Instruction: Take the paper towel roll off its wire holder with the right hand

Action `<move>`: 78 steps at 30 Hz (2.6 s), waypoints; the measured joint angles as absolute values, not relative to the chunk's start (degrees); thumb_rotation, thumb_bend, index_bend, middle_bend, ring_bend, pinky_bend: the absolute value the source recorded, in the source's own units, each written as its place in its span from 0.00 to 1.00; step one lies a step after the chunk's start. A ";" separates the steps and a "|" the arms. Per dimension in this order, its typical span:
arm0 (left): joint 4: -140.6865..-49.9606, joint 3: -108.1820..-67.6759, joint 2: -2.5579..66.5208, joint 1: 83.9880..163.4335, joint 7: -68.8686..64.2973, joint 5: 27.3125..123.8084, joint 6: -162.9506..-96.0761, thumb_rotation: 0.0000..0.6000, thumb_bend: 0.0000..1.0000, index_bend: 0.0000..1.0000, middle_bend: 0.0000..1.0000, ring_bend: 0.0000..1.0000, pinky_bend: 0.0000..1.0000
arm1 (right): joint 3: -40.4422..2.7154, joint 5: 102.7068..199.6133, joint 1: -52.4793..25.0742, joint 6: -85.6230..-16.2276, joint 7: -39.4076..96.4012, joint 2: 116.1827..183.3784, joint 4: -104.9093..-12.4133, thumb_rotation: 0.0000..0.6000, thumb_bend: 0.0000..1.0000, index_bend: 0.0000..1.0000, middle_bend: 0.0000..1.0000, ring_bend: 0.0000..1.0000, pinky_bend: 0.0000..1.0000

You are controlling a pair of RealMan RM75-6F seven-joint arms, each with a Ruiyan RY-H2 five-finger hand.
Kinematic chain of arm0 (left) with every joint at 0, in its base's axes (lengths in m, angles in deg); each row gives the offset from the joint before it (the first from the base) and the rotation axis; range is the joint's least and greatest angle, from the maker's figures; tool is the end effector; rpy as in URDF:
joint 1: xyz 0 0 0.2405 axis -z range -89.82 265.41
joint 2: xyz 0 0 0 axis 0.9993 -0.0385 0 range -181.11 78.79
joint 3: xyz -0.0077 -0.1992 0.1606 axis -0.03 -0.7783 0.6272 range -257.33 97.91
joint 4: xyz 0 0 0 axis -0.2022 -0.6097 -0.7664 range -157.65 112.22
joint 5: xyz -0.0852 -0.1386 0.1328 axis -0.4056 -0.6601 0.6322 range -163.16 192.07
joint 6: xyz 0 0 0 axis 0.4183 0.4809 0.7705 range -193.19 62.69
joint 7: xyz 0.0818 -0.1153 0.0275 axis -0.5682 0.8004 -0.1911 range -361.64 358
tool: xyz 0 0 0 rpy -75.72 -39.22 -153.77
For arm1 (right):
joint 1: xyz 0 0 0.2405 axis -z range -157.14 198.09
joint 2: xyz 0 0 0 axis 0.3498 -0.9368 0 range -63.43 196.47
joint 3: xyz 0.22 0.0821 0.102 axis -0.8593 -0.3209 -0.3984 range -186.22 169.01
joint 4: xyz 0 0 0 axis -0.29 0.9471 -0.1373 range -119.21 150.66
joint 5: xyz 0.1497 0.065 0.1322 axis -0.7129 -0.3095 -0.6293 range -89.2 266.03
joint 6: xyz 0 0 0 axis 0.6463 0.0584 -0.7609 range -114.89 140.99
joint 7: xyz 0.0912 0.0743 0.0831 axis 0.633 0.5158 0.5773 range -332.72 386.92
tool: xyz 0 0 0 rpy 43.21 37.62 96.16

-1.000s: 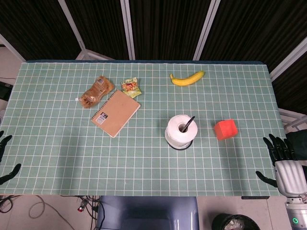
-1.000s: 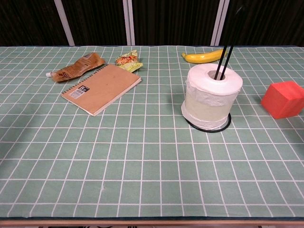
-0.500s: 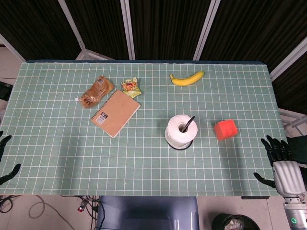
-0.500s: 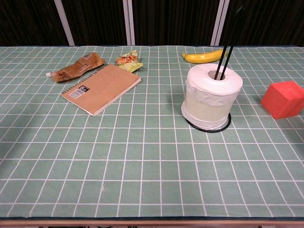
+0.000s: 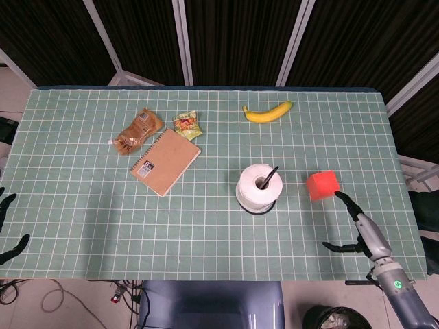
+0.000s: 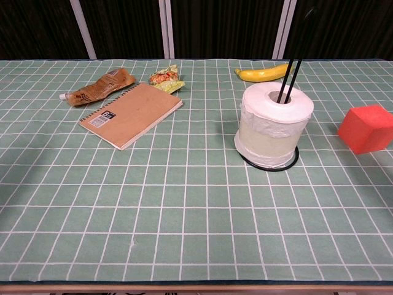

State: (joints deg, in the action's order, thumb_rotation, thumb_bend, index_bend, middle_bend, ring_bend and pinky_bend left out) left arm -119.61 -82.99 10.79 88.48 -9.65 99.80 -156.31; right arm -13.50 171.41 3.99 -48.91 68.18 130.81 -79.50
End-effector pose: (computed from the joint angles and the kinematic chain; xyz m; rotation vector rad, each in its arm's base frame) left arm -0.3057 0.1588 0.1793 -1.3056 -0.7996 -0.8370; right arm -0.2809 -0.2390 0.1074 1.2632 -1.7332 1.2586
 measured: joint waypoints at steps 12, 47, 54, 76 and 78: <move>-119.47 -83.36 10.53 88.45 -9.18 99.13 -156.22 1.00 0.22 0.13 0.00 0.00 0.03 | -18.84 162.11 -2.74 -42.76 71.88 148.39 -66.31 1.00 0.00 0.00 0.00 0.00 0.00; -119.36 -83.50 10.40 88.51 -9.26 98.40 -155.70 1.00 0.22 0.13 0.00 0.00 0.03 | -25.17 156.40 -9.90 -37.42 68.54 163.29 -56.86 1.00 0.00 0.00 0.00 0.00 0.00; -119.39 -83.51 10.39 88.49 -9.36 98.28 -155.67 1.00 0.22 0.13 0.00 0.00 0.03 | -26.66 155.34 -11.52 -36.15 67.88 165.05 -56.00 1.00 0.00 0.00 0.00 0.00 0.00; -119.52 -83.49 10.16 88.33 -9.28 98.08 -155.69 1.00 0.22 0.13 0.00 0.00 0.03 | -29.86 151.93 -12.32 -37.69 64.53 167.55 -56.21 1.00 0.00 0.29 0.20 0.27 0.12; -119.57 -83.46 10.14 88.32 -9.32 98.12 -155.69 1.00 0.22 0.13 0.00 0.00 0.03 | -30.01 152.37 -12.17 -38.18 64.62 167.35 -56.67 1.00 0.00 0.29 0.20 0.28 0.12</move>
